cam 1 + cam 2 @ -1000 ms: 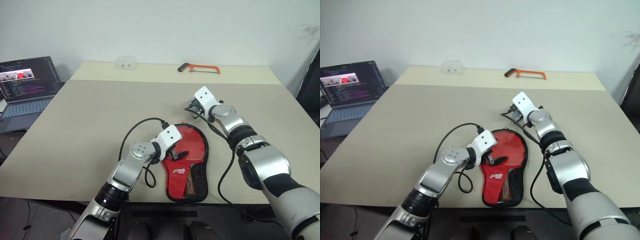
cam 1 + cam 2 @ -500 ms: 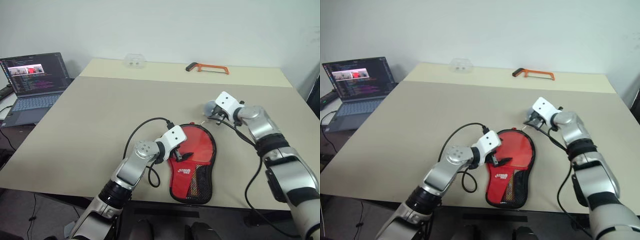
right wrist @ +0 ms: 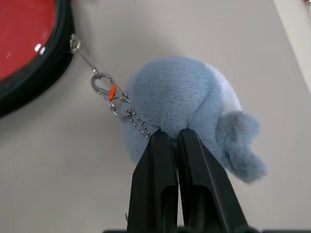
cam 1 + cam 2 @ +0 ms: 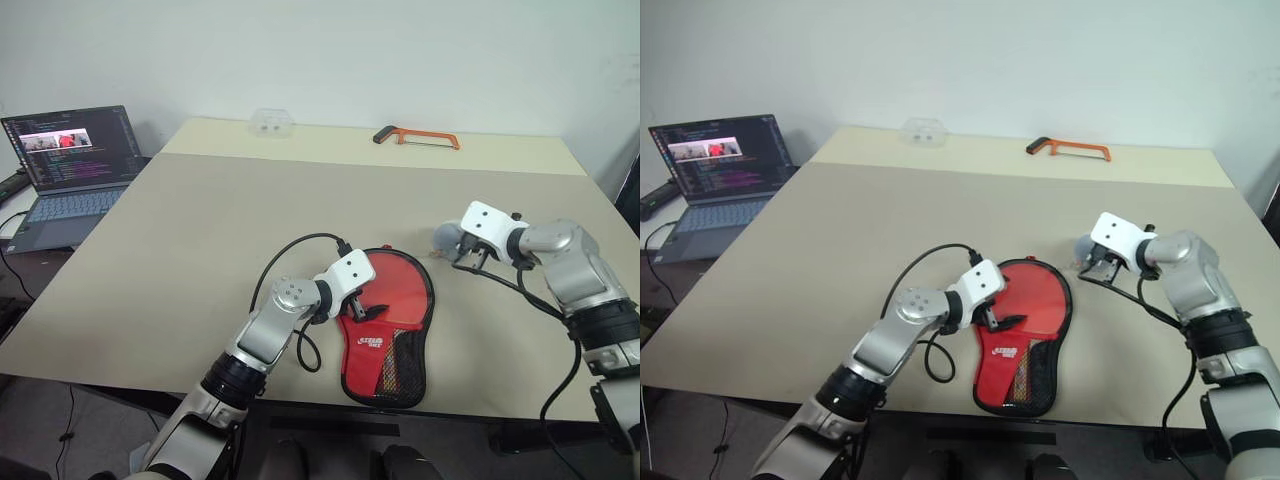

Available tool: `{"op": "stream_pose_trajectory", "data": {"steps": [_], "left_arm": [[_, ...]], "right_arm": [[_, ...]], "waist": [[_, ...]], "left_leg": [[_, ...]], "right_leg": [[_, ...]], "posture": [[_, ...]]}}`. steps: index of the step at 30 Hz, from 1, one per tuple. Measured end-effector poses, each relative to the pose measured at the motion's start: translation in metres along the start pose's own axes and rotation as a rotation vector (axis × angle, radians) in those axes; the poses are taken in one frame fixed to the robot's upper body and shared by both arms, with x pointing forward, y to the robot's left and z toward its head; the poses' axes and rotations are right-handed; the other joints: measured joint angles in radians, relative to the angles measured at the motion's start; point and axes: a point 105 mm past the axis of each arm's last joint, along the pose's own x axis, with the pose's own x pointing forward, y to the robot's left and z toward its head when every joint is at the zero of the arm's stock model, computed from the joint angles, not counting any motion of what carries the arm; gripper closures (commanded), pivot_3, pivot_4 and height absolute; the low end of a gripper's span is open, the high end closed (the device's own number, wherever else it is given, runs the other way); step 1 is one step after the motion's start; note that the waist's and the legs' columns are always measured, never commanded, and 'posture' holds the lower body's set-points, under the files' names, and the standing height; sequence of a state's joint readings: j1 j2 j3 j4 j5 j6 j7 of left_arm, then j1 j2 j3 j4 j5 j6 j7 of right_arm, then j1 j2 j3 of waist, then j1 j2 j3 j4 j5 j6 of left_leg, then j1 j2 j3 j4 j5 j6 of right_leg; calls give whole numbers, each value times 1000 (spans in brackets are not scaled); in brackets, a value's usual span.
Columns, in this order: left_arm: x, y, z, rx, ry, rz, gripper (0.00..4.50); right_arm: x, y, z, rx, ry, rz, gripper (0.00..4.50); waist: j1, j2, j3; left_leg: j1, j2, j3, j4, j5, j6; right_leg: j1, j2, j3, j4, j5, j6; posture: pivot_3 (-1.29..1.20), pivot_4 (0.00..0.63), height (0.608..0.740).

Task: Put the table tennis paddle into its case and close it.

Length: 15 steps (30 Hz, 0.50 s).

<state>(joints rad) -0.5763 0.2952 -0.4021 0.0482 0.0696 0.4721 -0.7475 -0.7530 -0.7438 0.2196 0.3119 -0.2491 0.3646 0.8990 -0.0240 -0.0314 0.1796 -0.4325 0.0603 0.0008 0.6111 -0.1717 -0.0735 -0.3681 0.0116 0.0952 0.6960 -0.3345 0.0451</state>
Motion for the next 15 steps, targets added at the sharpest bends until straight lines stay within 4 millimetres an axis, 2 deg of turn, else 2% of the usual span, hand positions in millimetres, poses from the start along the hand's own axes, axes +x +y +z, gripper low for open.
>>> {"op": "stream_pose_trajectory", "data": {"steps": [5,9,15], "left_arm": [[-1,-2,3,-21,-22,-49,0],[6,-5,6,-139,-23,-121,0],[10,-1,9,-181,-20,-151,0]], "right_arm": [[-4,4,-1,-21,6,21,4480],[-5,4,0,-24,7,18,4480],[-5,5,1,-30,4,19,4480]], "waist": [[0,0,0],[0,0,0],[-3,0,0]], "left_leg": [[0,0,0,0,0,0],[-2,0,0,0,0,0],[-2,0,0,-1,0,0]], "right_leg": [[0,0,0,-1,0,0],[-1,0,0,-2,0,0],[-2,1,0,-3,0,0]], "posture": [[0,150,740],[0,150,740],[0,150,740]]}}
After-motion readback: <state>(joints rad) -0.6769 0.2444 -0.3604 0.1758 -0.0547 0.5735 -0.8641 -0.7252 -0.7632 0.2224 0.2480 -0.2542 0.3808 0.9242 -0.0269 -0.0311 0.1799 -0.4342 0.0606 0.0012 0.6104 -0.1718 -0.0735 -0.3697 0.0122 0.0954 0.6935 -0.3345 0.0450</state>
